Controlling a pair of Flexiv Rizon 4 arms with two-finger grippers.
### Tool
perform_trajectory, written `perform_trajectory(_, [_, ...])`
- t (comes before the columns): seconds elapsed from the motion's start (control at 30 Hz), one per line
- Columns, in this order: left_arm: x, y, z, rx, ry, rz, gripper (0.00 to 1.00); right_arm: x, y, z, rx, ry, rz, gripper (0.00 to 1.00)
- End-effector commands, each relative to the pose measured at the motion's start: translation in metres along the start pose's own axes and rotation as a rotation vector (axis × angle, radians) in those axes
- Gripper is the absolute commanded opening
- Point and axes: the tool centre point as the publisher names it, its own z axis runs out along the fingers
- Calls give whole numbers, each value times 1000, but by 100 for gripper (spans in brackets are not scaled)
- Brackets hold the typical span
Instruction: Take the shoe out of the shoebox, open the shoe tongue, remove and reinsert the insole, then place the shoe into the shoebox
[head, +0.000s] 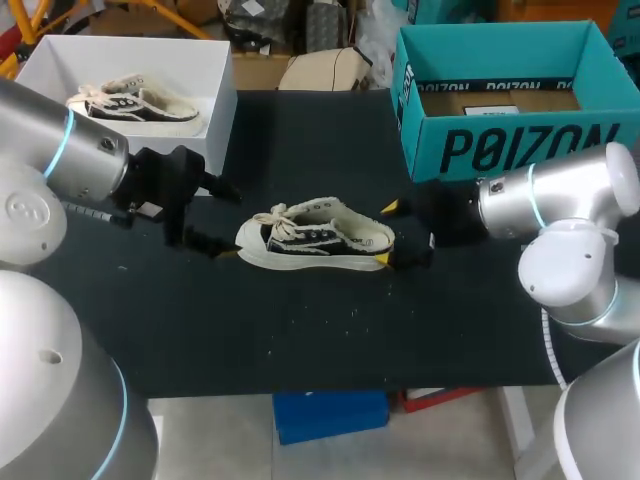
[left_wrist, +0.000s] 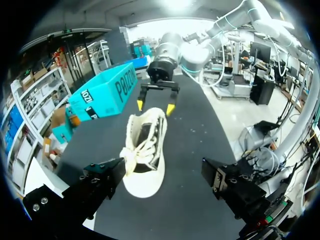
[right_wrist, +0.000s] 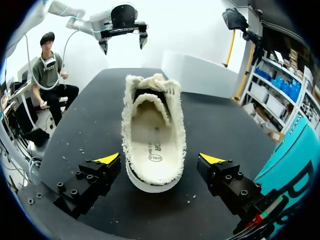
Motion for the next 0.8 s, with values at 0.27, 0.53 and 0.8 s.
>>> perform_trajectory(0.27, [1,1,2,0,-5,2,100,-2,-3,18,-25,10,16,100])
perform_trajectory(0.53, [1,1,2,0,-5,2,100,-1,-6,22,-40,19,30,100])
perform_trajectory(0.8, [1,1,2,0,-5,2,100,-1,-10,26,-79,20,52,100])
